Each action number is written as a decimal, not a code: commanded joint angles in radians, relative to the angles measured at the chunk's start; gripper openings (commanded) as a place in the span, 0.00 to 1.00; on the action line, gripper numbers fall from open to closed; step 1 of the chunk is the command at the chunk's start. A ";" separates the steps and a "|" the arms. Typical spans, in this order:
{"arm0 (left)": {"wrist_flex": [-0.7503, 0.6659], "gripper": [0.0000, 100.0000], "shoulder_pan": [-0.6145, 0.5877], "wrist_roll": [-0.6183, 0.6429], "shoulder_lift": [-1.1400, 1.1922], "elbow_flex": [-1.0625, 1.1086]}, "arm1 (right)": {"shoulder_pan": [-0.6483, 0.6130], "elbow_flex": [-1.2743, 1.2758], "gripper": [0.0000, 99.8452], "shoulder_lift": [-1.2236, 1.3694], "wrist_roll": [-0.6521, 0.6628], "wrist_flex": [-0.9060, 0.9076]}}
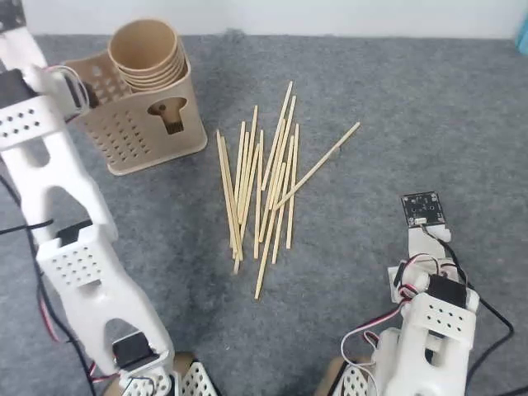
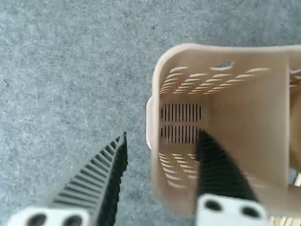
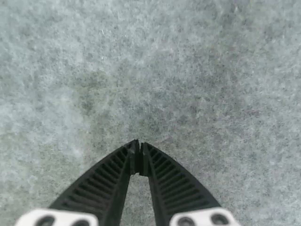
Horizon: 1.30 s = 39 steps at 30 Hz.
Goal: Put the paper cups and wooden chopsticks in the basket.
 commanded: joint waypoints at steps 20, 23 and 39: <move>0.041 0.01 -0.269 0.002 -0.457 0.252 | 0.022 -0.005 0.01 -0.028 0.005 0.007; 0.038 0.01 -0.310 -0.002 -0.503 0.404 | 0.022 -0.005 0.01 -0.028 0.005 0.007; 0.040 0.10 -0.525 -0.226 -0.526 0.585 | 0.022 0.006 0.01 -0.030 0.005 0.007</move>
